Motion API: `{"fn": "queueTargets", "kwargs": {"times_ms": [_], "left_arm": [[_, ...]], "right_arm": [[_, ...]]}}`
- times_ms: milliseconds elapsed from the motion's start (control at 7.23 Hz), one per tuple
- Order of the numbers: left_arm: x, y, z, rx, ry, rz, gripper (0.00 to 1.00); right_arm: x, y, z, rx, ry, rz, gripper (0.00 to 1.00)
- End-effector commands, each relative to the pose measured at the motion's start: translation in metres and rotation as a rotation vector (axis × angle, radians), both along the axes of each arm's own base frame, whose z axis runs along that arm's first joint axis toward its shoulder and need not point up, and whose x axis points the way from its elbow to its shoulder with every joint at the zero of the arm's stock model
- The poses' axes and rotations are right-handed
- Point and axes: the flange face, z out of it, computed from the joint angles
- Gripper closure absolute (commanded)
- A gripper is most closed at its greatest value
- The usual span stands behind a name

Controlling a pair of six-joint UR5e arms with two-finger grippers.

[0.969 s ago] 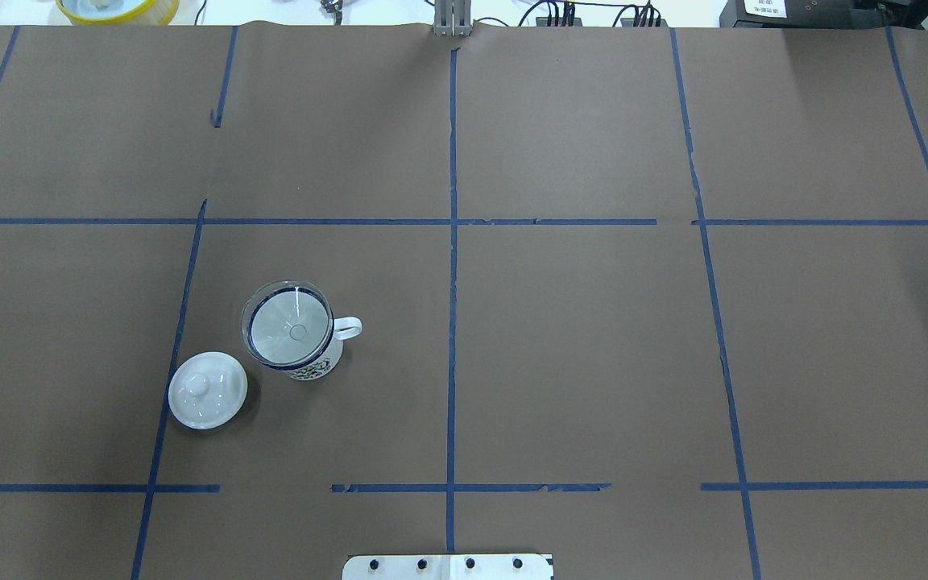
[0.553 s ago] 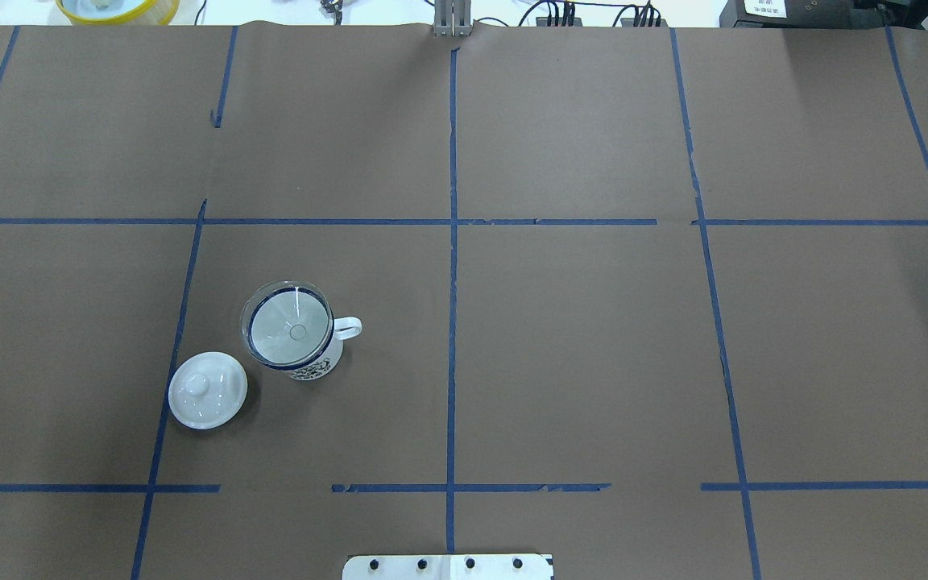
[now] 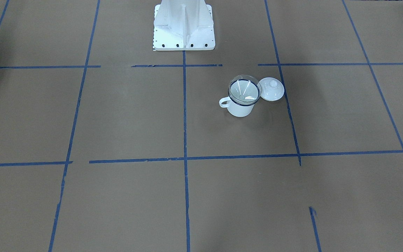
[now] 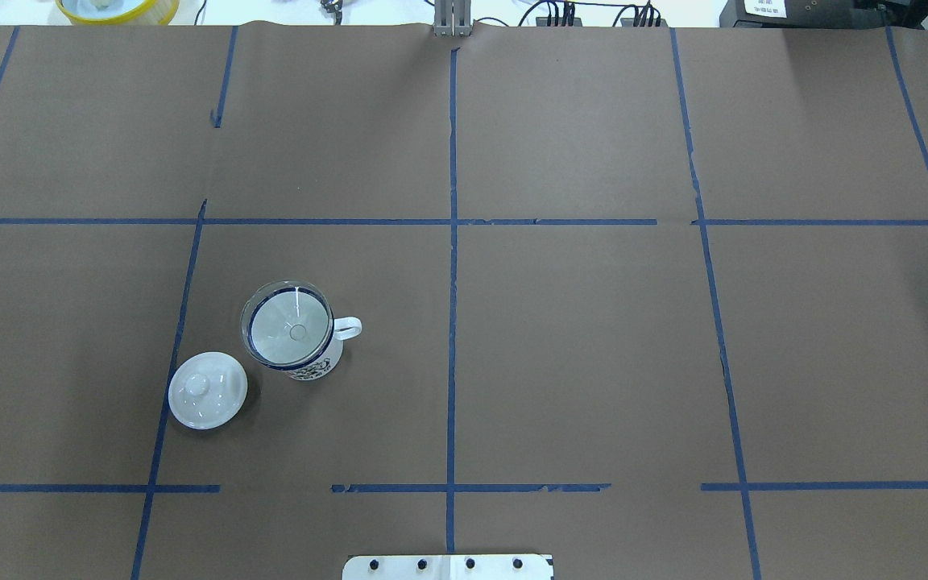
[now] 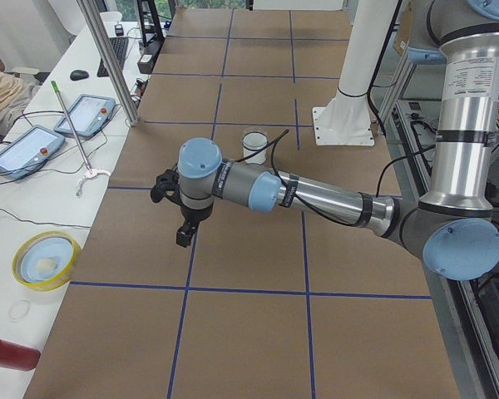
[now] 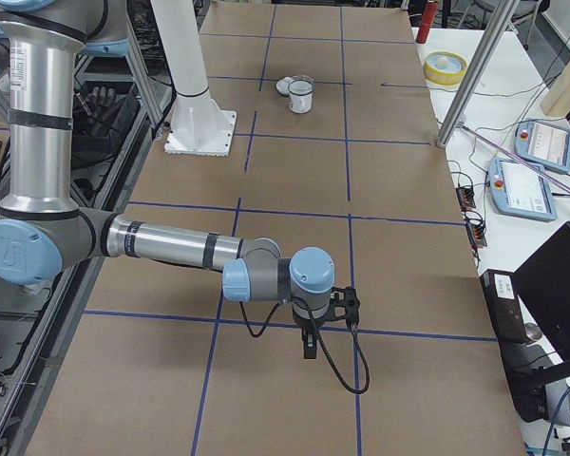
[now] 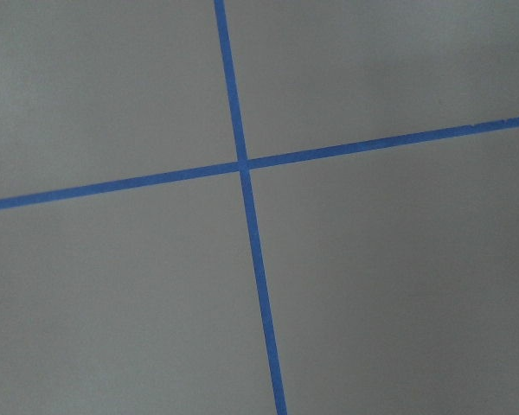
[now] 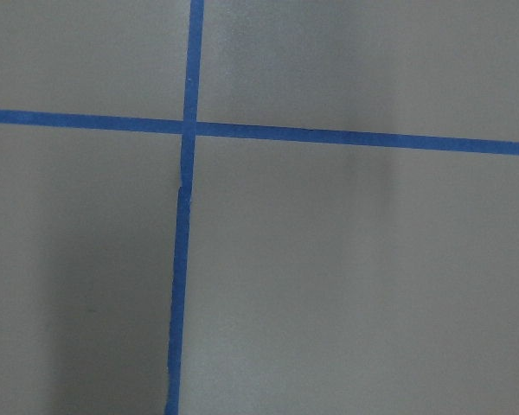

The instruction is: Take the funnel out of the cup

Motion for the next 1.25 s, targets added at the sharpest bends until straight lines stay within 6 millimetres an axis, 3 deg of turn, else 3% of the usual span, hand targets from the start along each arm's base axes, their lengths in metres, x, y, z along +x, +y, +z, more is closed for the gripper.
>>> {"fn": "queueTargets", "kwargs": {"times_ms": [0, 138, 277, 415, 553, 692, 830, 1107], "left_arm": [[0.001, -0.019, -0.049, 0.113, 0.031, -0.077, 0.0], [0.001, -0.016, -0.056, 0.11, 0.049, -0.107, 0.0], [0.019, -0.016, -0.069, 0.197, 0.073, -0.072, 0.0], [0.095, -0.015, -0.061, 0.145, 0.128, 0.081, 0.0], [0.141, -0.011, -0.074, 0.019, 0.178, 0.056, 0.0], [0.187, -0.002, -0.108, -0.069, 0.209, 0.001, 0.0], [0.247, 0.024, -0.141, -0.142, 0.217, -0.068, 0.0], [0.34, 0.057, -0.195, -0.263, 0.283, -0.107, 0.0]], "right_arm": [[0.0, 0.0, 0.0, 0.0, 0.0, 0.0, 0.0], [0.0, 0.0, 0.0, 0.0, 0.0, 0.0, 0.0], [0.0, 0.0, 0.0, 0.0, 0.0, 0.0, 0.0], [0.0, 0.0, 0.0, 0.0, 0.0, 0.0, 0.0], [0.0, 0.0, 0.0, 0.0, 0.0, 0.0, 0.0], [0.0, 0.0, 0.0, 0.0, 0.0, 0.0, 0.0], [0.0, 0.0, 0.0, 0.0, 0.0, 0.0, 0.0], [0.0, 0.0, 0.0, 0.0, 0.0, 0.0, 0.0]]}}
